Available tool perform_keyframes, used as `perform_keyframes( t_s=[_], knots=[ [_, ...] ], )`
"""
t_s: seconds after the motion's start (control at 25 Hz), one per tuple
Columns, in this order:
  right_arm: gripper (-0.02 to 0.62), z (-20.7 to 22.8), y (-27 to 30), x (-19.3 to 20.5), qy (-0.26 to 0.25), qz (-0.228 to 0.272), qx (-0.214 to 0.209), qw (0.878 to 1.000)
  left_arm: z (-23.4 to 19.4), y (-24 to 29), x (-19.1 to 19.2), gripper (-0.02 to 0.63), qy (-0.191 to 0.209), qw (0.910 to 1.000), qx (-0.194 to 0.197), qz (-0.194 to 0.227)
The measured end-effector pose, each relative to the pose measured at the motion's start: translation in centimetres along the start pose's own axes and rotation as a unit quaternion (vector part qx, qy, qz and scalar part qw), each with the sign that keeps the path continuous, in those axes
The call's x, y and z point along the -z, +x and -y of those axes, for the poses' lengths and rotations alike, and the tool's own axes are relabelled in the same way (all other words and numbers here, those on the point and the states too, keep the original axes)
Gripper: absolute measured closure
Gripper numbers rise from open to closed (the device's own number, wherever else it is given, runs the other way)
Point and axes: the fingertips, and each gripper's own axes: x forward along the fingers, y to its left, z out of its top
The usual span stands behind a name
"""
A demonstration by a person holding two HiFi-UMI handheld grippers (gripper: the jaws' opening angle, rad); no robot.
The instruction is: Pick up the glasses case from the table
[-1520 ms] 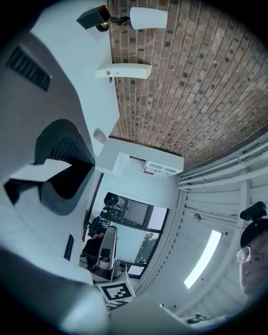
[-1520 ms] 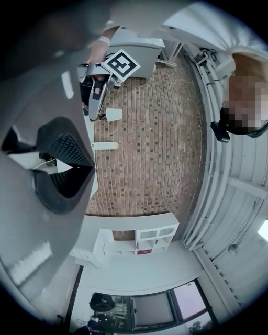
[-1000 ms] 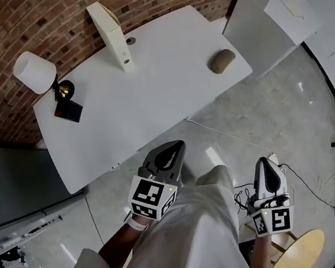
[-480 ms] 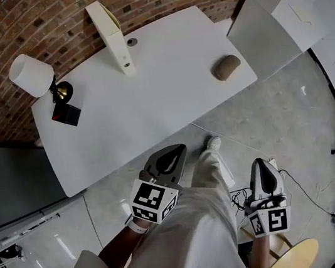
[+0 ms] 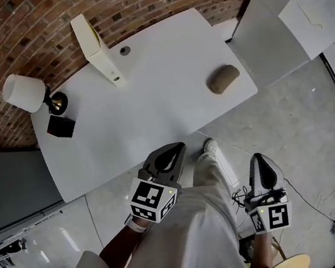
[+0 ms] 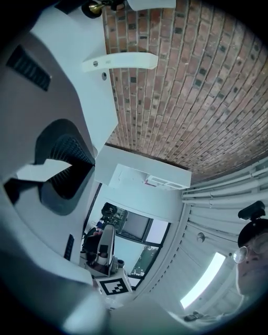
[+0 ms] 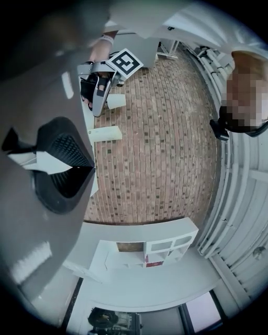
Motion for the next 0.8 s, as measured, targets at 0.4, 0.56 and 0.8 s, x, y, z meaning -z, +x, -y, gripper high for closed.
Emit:
perform_keyframes(
  t_s=[0.4,0.56,0.8],
  knots=[
    [0.584,9.9,7.5,-3.6,0.013,0.014,-0.07,0.997,1.1,9.5,-5.6,0.6,-0.006,0.9983,-0.057,0.008],
    [0.584,13.4,9.8,-4.3,-0.001,0.017,-0.097,0.995,1.8,13.0,-6.5,0.6,-0.02,0.9966,-0.079,0.011],
    [0.584,17.5,11.8,-4.2,0.021,0.016,-0.13,0.991,3.2,16.9,-6.8,0.6,-0.032,0.9943,-0.101,0.012]
  ],
)
